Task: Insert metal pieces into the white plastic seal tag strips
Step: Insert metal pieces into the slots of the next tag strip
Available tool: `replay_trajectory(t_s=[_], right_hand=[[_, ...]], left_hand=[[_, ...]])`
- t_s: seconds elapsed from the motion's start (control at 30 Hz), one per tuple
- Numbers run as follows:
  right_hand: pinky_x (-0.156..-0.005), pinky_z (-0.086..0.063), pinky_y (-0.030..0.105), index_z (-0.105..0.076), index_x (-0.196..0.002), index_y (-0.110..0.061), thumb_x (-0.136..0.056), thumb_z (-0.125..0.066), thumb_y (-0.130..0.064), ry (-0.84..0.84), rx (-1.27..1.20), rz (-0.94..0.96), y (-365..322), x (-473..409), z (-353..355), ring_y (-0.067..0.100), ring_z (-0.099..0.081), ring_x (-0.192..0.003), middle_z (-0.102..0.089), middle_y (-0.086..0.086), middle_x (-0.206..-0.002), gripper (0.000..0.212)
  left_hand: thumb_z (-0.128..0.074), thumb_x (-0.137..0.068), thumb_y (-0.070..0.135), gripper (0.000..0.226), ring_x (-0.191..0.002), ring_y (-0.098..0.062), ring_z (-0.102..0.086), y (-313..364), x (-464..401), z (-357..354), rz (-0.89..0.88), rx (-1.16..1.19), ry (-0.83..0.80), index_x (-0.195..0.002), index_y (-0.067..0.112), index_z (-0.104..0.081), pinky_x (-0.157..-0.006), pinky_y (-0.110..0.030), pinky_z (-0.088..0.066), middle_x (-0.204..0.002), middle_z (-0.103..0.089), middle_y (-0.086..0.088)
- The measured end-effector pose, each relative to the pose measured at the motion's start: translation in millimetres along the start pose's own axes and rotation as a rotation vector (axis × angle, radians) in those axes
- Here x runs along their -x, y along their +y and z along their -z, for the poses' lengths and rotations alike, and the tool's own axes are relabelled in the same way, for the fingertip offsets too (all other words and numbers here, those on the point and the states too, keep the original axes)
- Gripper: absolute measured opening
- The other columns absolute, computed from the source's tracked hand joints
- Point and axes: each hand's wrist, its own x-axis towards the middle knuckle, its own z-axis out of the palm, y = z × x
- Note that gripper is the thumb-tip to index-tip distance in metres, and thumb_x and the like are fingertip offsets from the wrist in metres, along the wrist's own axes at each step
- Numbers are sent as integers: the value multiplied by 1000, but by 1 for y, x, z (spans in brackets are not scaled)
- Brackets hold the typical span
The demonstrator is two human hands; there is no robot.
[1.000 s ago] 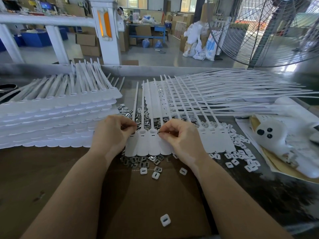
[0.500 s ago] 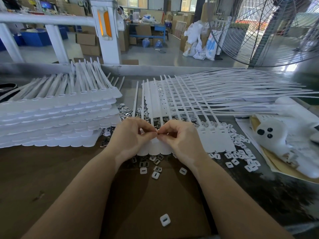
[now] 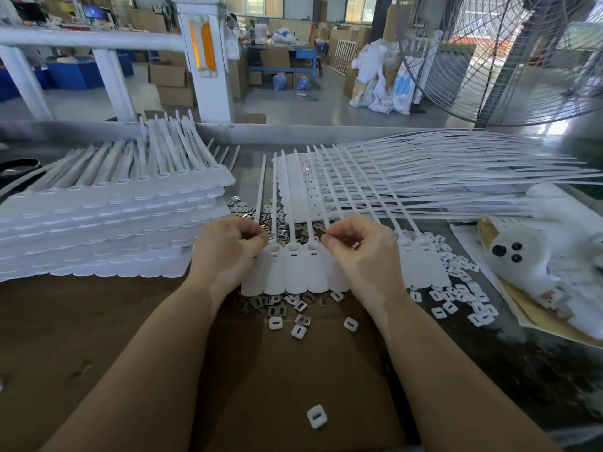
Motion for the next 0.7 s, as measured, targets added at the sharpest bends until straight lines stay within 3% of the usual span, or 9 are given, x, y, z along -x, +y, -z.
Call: replay_trajectory(t_s=[0.27, 0.47, 0.7], right_hand=[[-62, -45, 13, -66, -73, -22, -77, -72, -11, -61, 126, -33, 2, 0, 0, -1, -53, -62, -61, -15, -67, 13], [-63, -45, 13, -68, -77, -19, -78, -71, -13, -87, 178, -30, 1, 1, 0, -1, -53, -63, -61, -14, -69, 7], [-63, -44, 13, -68, -78, -19, -78, -70, -12, -90, 181, -37, 1, 1, -1, -1, -53, -63, -61, -13, -70, 7]], left_hand=[[-73, -77, 23, 15, -74, -3, -51, 3, 2, 2, 77, 32, -73, -66, 29, -65, -55, -19, -34, -76, -59, 12], [-72, -79, 24, 14, -86, -13, -56, 2, 2, 2, 60, -52, -104, -70, 31, -64, -79, -31, -48, -79, -62, 10], [-70, -80, 22, 14, -79, -5, -53, 0, 1, 1, 86, 28, -47, -71, 32, -67, -61, -20, -39, -80, -62, 13]])
